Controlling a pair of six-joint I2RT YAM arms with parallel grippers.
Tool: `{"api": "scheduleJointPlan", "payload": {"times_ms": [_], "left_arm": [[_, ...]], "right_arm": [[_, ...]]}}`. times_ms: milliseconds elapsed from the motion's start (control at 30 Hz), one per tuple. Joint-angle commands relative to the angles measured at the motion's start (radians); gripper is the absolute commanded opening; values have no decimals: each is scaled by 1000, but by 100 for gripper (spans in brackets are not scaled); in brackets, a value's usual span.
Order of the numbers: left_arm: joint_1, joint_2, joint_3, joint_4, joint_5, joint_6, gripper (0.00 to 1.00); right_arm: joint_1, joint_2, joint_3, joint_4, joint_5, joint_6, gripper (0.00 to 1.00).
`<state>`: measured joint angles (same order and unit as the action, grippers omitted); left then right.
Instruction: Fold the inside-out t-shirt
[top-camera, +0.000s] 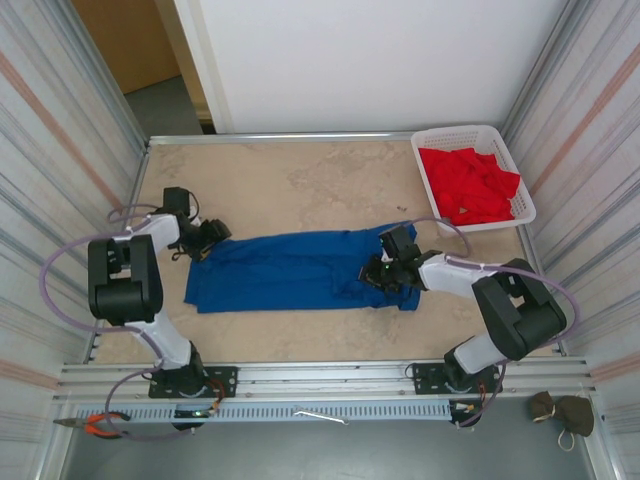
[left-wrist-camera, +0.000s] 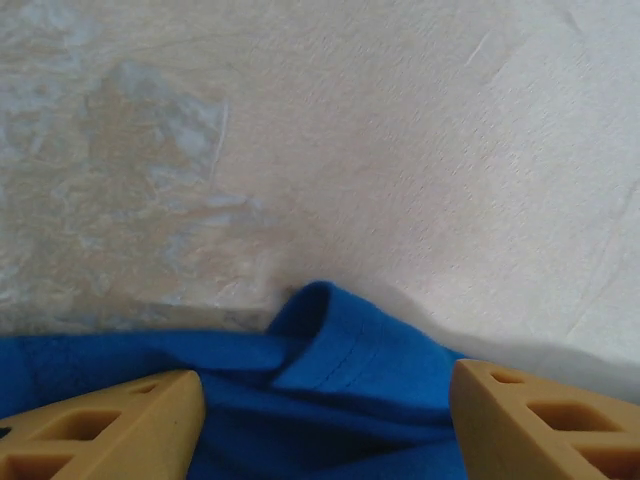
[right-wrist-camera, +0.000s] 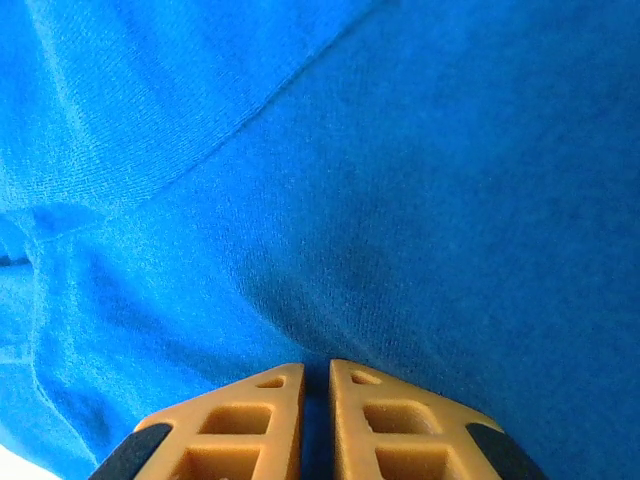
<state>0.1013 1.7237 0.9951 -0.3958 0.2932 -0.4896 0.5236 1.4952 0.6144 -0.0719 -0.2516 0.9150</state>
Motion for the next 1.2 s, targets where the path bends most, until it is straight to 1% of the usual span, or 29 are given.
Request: {"api": "scheduleJointPlan", "payload": {"times_ms": [0, 100, 200, 267, 333, 367, 467, 567, 667, 767, 933, 1167], "left_arm": [[16, 50, 38, -8, -27, 41, 68], [20, 73, 83, -34, -10, 50, 68], [20, 40, 115, -50, 25, 64, 68], [20, -21, 114, -61, 30, 60, 68], [19, -92, 98, -68, 37, 45, 68], [21, -129, 84, -75, 43, 35, 68], [18, -229, 24, -77, 66, -1, 70], [18, -303, -39, -82, 85, -15, 70], [18, -348, -102, -78, 108, -19, 71], [18, -359, -142, -77, 123, -16, 72], [18, -348, -174, -71, 128, -7, 72], [18, -340, -171, -67, 134, -5, 72]], "right_arm": [[4, -10, -18, -73, 85, 48, 15], [2, -41, 19, -95, 72, 12, 20], [3, -115, 100, -158, 50, -83, 31], [1, -194, 156, -250, 88, -143, 41], [-20, -263, 190, -331, 135, -178, 60], [-48, -291, 195, -362, 137, -192, 67], [-153, -349, 169, -422, 141, -218, 83], [-272, -368, 118, -434, 93, -245, 91], [-361, -345, 83, -415, 35, -285, 94], [-400, -290, 75, -391, -9, -320, 96], [-407, -178, 87, -335, -41, -353, 97], [-388, -46, 102, -257, -48, -341, 98]]}}
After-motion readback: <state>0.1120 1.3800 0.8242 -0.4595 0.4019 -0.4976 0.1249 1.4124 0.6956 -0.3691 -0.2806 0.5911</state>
